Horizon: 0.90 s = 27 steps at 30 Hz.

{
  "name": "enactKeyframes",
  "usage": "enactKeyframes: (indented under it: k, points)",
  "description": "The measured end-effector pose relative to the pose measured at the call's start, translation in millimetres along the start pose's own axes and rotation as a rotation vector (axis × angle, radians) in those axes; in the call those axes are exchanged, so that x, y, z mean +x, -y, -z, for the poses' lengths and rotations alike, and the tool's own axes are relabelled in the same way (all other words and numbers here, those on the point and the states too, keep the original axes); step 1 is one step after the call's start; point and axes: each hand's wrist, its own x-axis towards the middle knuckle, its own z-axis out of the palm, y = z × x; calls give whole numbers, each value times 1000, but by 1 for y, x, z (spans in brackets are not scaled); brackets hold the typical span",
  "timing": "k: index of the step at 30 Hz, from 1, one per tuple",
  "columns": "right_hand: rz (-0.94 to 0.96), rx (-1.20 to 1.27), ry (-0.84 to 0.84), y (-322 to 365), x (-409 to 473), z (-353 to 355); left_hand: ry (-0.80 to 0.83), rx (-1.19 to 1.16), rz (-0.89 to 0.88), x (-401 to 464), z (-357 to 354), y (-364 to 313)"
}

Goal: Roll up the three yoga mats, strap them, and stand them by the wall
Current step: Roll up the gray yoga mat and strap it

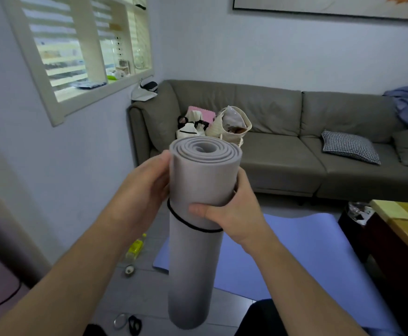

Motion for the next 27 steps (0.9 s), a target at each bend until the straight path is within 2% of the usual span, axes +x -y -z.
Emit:
enactKeyframes:
  k: [1,3,5,6,10,13,17,20,21,23,24,26,27]
  points:
    - [7,25,-15,-1,0,5,-83,15,62,6,7,5]
    - [11,48,-17,1,1,7,-217,312,237,11,19,20]
    - [28,45,-6,1,-1,5,-163,538,471,4,21,32]
    - [35,47,2,2,-2,3,-122,517,529,1,21,36]
    - [21,51,37,1,-6,2,-32,495,366,4,31,41]
    - [32,60,46,3,-9,5,7,518,330,10,38,50]
    - [61,112,29,14,-8,4,82,1142,459,9,54,97]
    - [77,160,-37,24,-5,11,24,1403,530,2,76,129]
    - [80,192,-78,26,-2,16,-49,1363,513,-2,82,135]
    - [75,238,-136,30,4,24,-148,1063,416,-18,82,133]
    - [70,245,-168,32,6,25,-75,884,346,-22,75,129]
    - [43,227,-221,32,9,17,154,742,230,-22,51,120]
    - [31,213,-241,32,9,9,182,712,182,-22,34,113]
